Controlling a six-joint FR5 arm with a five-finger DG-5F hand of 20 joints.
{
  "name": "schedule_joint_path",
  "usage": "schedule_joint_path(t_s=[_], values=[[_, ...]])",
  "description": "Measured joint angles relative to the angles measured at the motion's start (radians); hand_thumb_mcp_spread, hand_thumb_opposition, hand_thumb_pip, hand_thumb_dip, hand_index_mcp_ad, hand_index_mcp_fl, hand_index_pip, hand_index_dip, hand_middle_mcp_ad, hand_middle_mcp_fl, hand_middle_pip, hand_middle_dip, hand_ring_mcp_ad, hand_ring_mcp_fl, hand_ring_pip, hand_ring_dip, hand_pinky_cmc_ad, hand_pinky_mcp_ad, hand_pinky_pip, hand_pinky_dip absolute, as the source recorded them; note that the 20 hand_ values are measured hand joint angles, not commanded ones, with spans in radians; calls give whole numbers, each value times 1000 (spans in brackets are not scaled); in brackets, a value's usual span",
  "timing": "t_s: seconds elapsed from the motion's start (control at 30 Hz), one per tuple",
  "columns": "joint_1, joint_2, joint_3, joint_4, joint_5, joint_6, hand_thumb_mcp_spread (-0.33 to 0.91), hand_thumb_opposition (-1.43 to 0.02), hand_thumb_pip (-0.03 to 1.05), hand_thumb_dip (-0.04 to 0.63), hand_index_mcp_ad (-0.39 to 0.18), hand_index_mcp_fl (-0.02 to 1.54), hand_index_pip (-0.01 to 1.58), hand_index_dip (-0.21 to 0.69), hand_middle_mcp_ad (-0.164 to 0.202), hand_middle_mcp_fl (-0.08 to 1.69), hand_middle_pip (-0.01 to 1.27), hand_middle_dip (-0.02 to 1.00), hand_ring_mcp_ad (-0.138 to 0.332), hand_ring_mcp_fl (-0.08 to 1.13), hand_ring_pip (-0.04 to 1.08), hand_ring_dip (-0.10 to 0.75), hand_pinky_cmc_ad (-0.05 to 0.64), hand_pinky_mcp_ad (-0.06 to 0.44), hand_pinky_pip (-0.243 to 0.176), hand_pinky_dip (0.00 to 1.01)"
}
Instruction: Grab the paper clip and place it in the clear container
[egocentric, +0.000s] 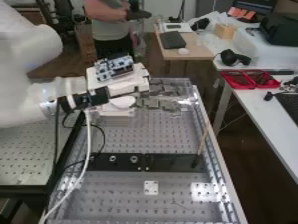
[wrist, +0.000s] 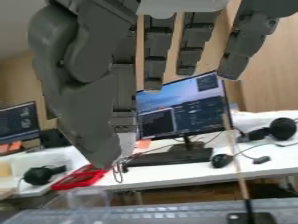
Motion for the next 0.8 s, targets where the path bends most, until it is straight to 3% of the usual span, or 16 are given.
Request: schedule_joint_path(t_s=[0.17,0.4,0.67,0.8], values=[[105,37,-26,-25,42,19,482,-993,522,281,-138,874,1119,75,-12,326,120,202,63,161,108,117,326,281,84,195],[239,35,-12,-71,132,14,482,-995,522,281,-138,888,1101,84,-9,326,119,202,65,161,108,117,326,281,84,195],[400,-54,90,-135,334,-20,482,-998,522,281,-141,885,1087,99,-3,326,119,202,63,161,108,117,326,281,79,195],[439,-102,135,-158,412,-37,480,-998,522,281,-141,885,1087,99,-3,328,119,202,66,159,108,117,328,279,84,195]])
